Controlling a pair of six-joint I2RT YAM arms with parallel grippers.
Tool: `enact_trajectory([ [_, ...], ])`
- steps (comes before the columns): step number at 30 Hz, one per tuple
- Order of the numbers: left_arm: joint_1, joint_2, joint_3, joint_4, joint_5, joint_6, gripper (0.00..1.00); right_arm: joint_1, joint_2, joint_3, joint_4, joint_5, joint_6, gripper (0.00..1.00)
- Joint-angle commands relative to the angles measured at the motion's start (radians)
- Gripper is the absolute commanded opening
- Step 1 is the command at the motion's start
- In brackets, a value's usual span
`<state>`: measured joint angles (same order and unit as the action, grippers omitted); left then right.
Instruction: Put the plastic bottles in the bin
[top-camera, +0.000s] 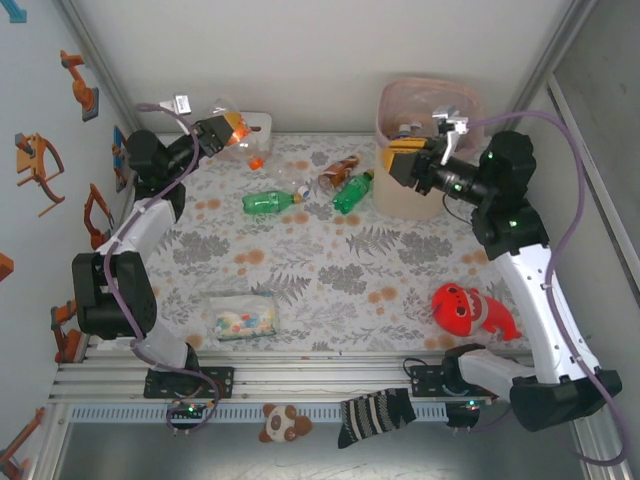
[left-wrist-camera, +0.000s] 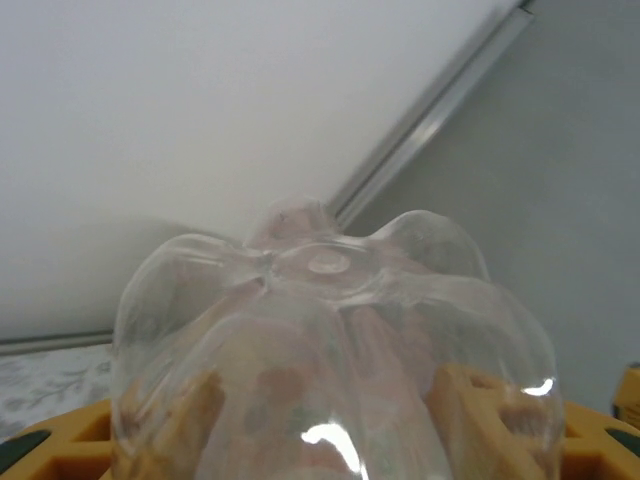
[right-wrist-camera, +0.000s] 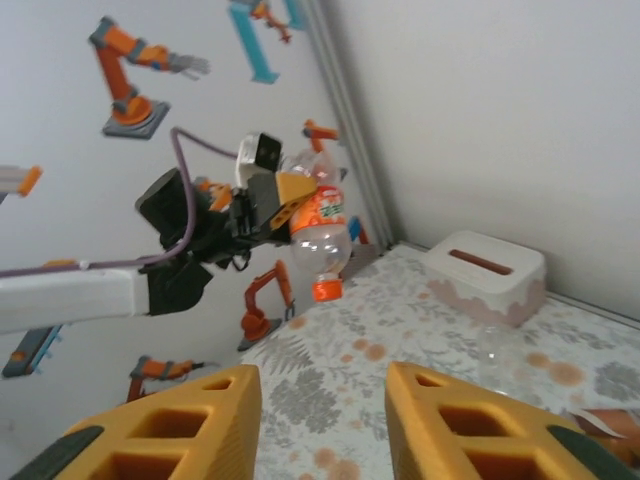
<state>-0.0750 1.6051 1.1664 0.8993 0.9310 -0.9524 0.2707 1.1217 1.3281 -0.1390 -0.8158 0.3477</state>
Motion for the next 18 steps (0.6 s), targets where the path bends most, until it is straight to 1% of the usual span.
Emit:
enact_trajectory([
  [1, -0.040, -0.077, 0.009, 0.170, 0.106, -0.034, 0.36, 0.067, 0.011, 0.007, 0.068, -0.032, -0.052, 0.41],
  [6, -0.094, -0.155, 0.011, 0.164, 0.147, -0.006, 0.36, 0.164, 0.050, 0.043, 0.088, -0.028, -0.069, 0.47],
  [9, -0.119, -0.222, 0.007, 0.070, 0.158, 0.074, 0.36, 0.232, 0.076, 0.071, 0.085, -0.018, -0.107, 0.51],
  [12, -0.165, -0.303, 0.021, -0.141, 0.176, 0.242, 0.36, 0.295, 0.106, 0.104, 0.066, -0.001, -0.163, 0.58],
  [14, -0.208, -0.354, 0.050, -0.349, 0.184, 0.392, 0.36, 0.333, 0.131, 0.136, 0.046, 0.007, -0.185, 0.62],
  [16, -0.253, -0.391, 0.083, -0.523, 0.190, 0.525, 0.36, 0.359, 0.158, 0.165, 0.034, 0.009, -0.195, 0.63],
  [18, -0.289, -0.414, 0.110, -0.620, 0.206, 0.588, 0.36, 0.382, 0.179, 0.187, 0.035, 0.011, -0.199, 0.65],
])
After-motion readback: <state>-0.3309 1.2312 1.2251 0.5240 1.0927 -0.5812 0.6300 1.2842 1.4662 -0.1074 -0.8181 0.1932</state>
